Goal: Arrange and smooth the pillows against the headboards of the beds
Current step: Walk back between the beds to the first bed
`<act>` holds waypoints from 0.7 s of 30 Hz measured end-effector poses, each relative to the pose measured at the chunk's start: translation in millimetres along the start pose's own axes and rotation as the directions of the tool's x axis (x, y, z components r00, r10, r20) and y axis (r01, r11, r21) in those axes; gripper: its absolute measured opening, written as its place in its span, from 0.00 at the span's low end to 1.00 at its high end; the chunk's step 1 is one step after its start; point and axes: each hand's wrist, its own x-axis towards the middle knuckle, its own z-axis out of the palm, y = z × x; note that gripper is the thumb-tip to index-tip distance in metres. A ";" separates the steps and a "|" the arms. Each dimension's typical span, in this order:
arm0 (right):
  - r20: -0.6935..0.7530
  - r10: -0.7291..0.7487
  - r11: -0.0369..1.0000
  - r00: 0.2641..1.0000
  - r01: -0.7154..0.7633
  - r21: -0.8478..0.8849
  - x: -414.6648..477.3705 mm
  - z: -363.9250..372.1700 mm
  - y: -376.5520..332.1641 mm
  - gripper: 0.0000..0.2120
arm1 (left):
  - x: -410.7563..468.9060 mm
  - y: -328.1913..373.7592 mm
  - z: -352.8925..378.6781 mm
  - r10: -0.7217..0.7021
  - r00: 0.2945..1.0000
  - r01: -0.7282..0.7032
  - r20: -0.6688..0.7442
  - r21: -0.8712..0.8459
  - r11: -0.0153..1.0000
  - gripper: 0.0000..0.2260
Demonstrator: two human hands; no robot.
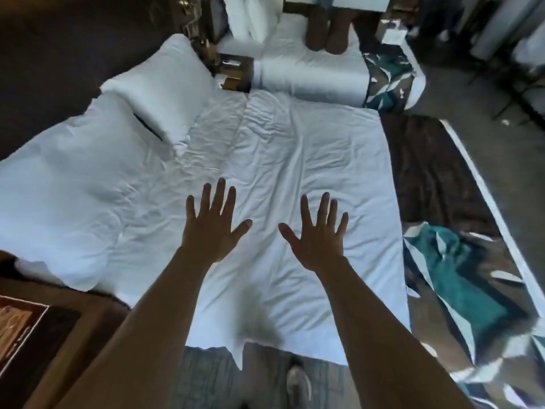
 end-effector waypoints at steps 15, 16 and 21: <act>0.084 0.663 0.747 0.744 -0.665 -0.006 -204.6 -3.5 399.9 0.43 | -38.8 462.7 74.4 0.649 0.746 -0.649 0.149 -0.053 0.759 0.39; 0.093 0.703 0.709 0.705 -0.706 -0.007 -218.1 -5.0 422.0 0.43 | -40.6 490.2 76.0 0.679 0.719 -0.679 0.151 -0.058 0.732 0.39; 0.082 0.851 0.519 0.519 -0.854 0.020 -276.8 -18.8 509.0 0.41 | -38.2 614.2 78.4 0.808 0.564 -0.811 0.171 -0.070 0.581 0.43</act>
